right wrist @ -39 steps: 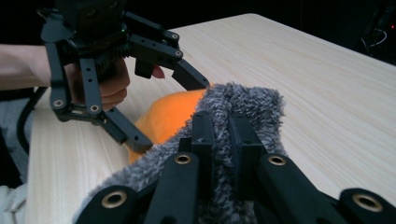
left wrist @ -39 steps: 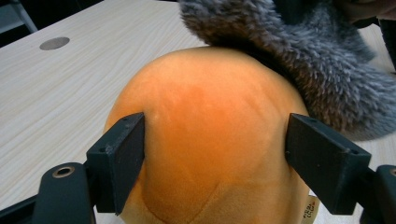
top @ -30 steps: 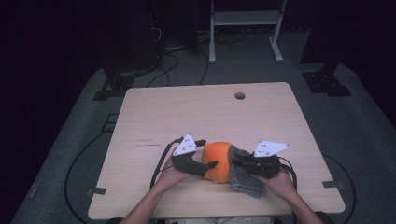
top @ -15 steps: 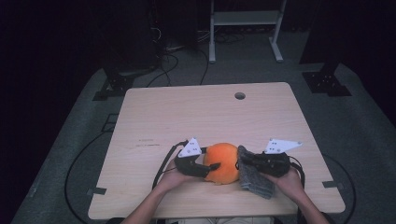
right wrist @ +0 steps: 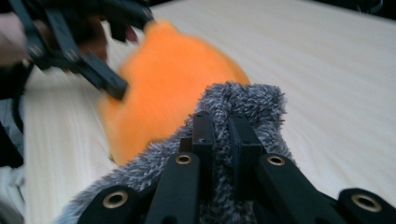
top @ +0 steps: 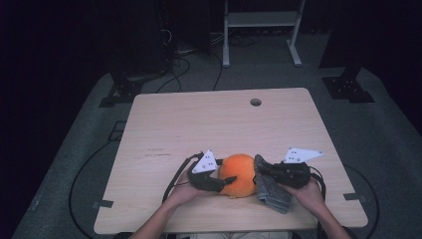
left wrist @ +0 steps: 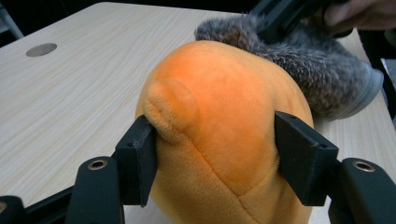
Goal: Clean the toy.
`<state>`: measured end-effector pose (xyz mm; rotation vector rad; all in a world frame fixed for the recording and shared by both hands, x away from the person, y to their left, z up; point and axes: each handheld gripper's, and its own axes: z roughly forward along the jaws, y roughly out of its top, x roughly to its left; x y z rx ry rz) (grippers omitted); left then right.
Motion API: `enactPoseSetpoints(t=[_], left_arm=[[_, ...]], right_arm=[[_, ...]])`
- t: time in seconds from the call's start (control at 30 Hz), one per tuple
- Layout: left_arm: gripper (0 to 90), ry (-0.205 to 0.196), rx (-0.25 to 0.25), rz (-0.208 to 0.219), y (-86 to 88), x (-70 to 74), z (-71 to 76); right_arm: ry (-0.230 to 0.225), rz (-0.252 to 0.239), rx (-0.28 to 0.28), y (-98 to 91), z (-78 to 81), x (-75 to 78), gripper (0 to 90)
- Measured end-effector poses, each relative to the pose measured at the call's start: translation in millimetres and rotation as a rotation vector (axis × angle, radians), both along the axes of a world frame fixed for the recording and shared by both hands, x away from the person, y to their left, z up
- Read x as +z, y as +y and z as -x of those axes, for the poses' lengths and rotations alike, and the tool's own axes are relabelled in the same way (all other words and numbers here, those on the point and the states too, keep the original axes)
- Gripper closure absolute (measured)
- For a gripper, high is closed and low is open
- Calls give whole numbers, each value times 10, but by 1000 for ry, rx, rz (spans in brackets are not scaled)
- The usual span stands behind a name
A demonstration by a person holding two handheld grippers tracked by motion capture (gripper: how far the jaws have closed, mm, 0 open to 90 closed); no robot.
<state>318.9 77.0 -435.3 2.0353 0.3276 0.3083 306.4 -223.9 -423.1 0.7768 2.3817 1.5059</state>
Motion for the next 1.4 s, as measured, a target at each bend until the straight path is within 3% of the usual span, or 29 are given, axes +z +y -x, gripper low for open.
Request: enactPoseSetpoints(t=[0.1,0.2,0.3,0.37,0.43,0.5,0.57,0.67,0.77,0.83,0.9,0.97,1.03,1.1,1.13,1.27,1.37,1.4], left_arm=[[364,-15,-6,-6,-1,4,23],[367,0,1,-2,34,-4,8],[368,15,10,6,32,-3,-11],[368,8,14,3,12,3,-7],[370,0,15,0,-9,6,0],[370,-5,16,-3,-21,11,6],[353,2,17,-6,-13,17,3],[286,62,23,31,33,24,-32],[321,50,23,31,20,18,-25],[350,34,30,22,-6,17,-17],[363,26,43,20,-31,19,-9],[367,18,45,13,-33,22,0],[351,33,29,23,-10,17,-6],[285,96,-10,75,30,7,-43],[282,102,-11,91,39,2,-52],[352,60,6,63,13,7,-31],[385,8,6,36,-38,29,18],[386,-3,-4,36,-53,33,35]], right_arm=[[-22,-35,29,117,-20,95,824],[-23,-13,33,176,-67,70,824],[-28,46,5,110,-66,13,824],[-6,52,-5,37,-64,11,824],[-1,7,1,10,-40,42,825],[-24,-23,19,64,-13,104,825],[-54,2,31,155,-2,140,824],[-60,48,23,189,-30,68,825],[-46,67,1,130,-36,60,825],[-49,25,9,130,-7,94,825],[-79,-19,40,199,23,149,824],[-106,1,54,292,22,176,825],[-103,19,55,330,-2,151,825],[-93,32,48,301,-13,116,825],[-89,38,37,263,-11,94,825],[-74,45,3,144,-19,76,825],[-82,-22,47,188,11,176,825],[-98,-15,61,240,26,213,824]])
